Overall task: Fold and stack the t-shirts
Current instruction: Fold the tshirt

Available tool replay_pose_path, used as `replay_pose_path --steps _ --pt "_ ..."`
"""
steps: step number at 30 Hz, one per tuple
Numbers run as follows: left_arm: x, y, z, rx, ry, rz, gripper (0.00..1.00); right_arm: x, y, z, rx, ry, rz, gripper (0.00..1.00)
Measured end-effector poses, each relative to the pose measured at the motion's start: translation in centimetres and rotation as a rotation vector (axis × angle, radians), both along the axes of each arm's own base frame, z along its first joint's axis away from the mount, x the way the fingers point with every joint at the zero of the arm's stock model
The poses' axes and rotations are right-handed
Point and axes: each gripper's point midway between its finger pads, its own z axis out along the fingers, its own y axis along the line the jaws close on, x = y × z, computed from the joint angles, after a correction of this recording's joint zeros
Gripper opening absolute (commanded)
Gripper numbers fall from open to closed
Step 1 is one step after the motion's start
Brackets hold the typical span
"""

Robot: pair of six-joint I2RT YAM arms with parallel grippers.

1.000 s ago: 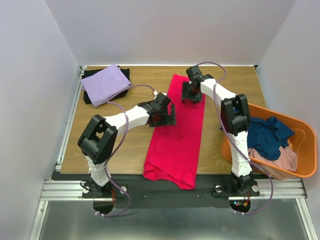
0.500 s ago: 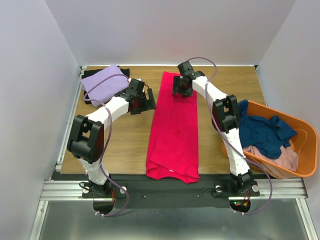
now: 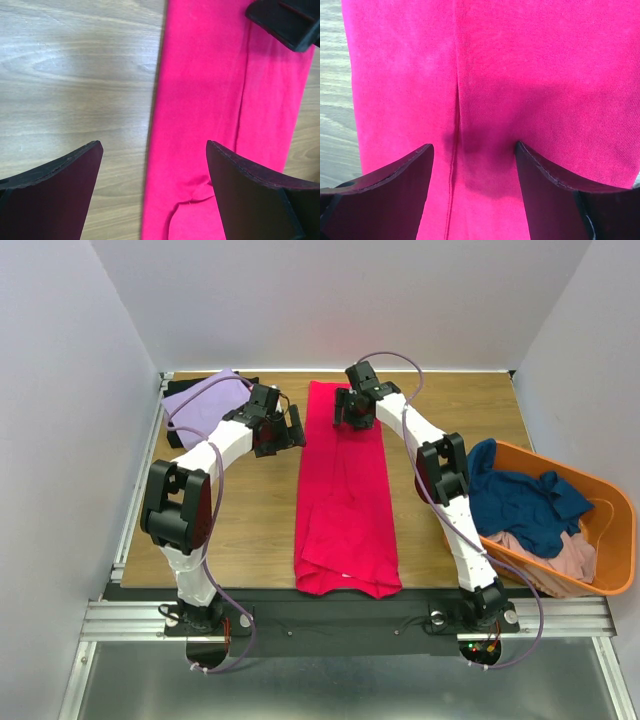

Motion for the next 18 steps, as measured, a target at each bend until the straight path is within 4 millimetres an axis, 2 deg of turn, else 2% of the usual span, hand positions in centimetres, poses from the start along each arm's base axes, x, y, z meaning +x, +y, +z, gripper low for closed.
replay_pose_path --steps 3,6,13,18 --pt "0.5 0.1 -0.4 0.003 0.012 -0.001 0.96 0.0 0.7 0.1 0.004 -0.007 0.010 0.73" --pt "1.3 0.1 -0.1 -0.001 0.007 0.001 0.96 -0.2 1.4 0.2 0.008 -0.014 0.022 0.82" --pt "3.3 0.6 2.3 -0.016 -0.050 0.012 0.97 -0.4 2.1 0.6 0.010 -0.026 0.032 0.84" --pt "3.8 1.4 2.6 -0.013 -0.057 0.027 0.97 -1.1 2.2 1.5 0.007 -0.021 0.040 0.85"
